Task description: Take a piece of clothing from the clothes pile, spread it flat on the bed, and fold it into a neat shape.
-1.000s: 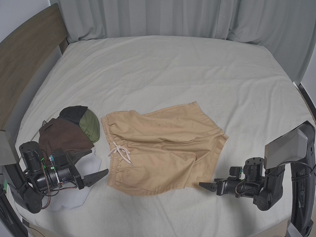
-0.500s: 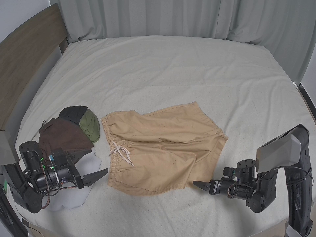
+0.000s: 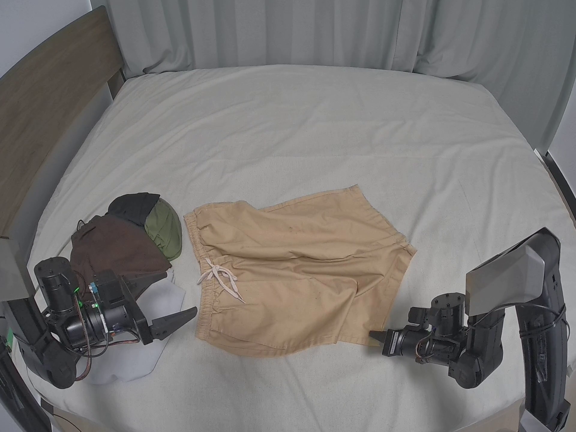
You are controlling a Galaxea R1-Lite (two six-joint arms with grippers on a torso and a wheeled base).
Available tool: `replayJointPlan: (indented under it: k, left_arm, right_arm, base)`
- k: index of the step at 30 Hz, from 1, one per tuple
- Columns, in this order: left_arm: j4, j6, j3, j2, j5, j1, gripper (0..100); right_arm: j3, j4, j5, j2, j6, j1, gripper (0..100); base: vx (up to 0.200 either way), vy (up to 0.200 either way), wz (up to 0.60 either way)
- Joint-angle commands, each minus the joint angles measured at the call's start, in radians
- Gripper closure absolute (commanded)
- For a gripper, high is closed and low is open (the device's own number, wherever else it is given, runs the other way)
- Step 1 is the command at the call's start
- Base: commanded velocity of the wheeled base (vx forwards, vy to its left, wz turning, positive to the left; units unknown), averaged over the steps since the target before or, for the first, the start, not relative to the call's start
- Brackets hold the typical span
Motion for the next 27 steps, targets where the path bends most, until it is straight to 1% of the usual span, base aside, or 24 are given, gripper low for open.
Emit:
replayJointPlan:
  k: [1,4,6,10,13,17,22,27]
  left_arm:
    - [-0.001,0.000,0.000,0.003,0.000,0.000,0]
    - [-0.001,0.000,0.000,0.004,0.000,0.000,0]
    - [-0.001,0.000,0.000,0.006,0.000,0.000,0]
    - [-0.001,-0.001,0.000,0.009,0.001,0.002,0]
    - [-0.001,-0.003,-0.003,0.018,0.001,0.005,0]
    - [-0.001,-0.003,-0.005,0.032,0.001,0.017,0]
    - [-0.001,-0.004,-0.008,0.047,0.008,0.019,0]
    - [-0.001,-0.004,-0.006,0.055,0.008,0.019,0]
  right_arm:
    - [0.032,-0.001,0.003,-0.010,-0.009,-0.010,100]
    - [0.064,-0.001,0.006,-0.029,-0.039,-0.042,100]
    - [0.078,0.001,0.012,-0.032,-0.076,-0.071,100]
    - [0.115,0.001,0.041,-0.038,-0.128,-0.123,100]
    - [0.141,0.001,0.054,-0.056,-0.139,-0.145,100]
    - [0.166,0.001,0.054,-0.075,-0.145,-0.171,100]
    - [0.189,0.001,0.083,-0.079,-0.176,-0.211,100]
    - [0.178,0.001,0.087,-0.079,-0.183,-0.218,100]
  base:
    - [0.000,0.000,0.00]
    - [0.000,0.000,0.00]
    - [0.000,0.000,0.00]
    - [0.000,0.000,0.00]
    - [0.000,0.000,0.00]
    - [0.000,0.000,0.00]
    - [0.000,0.000,0.00]
    - [0.000,0.000,0.00]
